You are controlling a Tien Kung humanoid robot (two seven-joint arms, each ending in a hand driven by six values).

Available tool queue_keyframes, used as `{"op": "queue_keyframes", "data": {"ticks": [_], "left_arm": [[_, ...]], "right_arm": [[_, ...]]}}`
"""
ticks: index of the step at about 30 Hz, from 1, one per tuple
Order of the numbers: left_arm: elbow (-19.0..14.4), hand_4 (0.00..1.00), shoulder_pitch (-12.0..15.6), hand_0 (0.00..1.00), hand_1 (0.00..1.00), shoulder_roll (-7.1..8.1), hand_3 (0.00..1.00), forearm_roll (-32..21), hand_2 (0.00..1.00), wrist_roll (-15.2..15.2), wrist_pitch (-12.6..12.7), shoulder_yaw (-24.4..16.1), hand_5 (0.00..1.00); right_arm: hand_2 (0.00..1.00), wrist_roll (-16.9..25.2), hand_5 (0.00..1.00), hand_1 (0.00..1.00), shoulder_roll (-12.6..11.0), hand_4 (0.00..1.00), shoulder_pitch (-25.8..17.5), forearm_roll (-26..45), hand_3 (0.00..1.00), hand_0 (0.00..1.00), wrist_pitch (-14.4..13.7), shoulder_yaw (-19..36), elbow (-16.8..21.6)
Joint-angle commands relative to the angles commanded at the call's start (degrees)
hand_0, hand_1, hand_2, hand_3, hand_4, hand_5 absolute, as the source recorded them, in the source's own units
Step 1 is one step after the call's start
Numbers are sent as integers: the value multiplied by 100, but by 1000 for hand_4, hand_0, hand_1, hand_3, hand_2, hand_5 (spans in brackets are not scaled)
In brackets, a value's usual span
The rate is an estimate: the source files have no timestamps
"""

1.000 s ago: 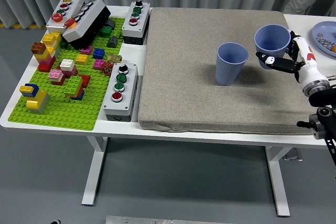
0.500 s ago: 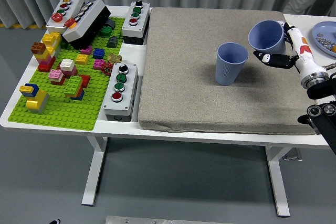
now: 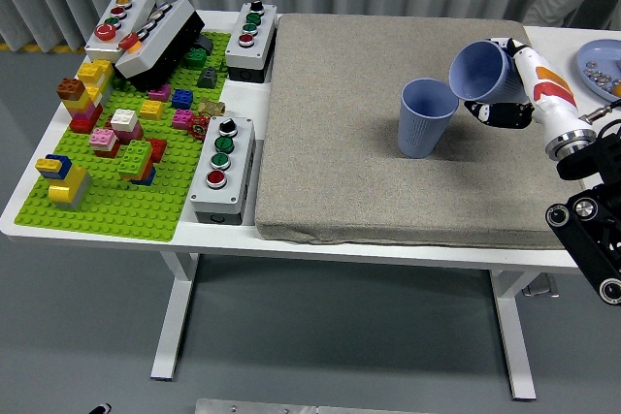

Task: Pick cup pour cup place

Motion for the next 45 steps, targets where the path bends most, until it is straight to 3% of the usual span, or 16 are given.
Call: {"op": "queue_keyframes", "data": {"ticks": [19, 45], "left_arm": [[0, 558, -4, 820, 780, 11, 752, 3, 825, 5, -2, -7, 998], [0, 558, 17, 820, 781, 21, 751, 33, 824, 12, 2, -28, 998]], "right_arm": [[607, -47, 111, 733, -29, 666, 52, -749, 741, 779, -127, -87, 11], [598, -8, 113, 733, -99, 664, 193, -943, 720, 782, -436, -413, -169]]}}
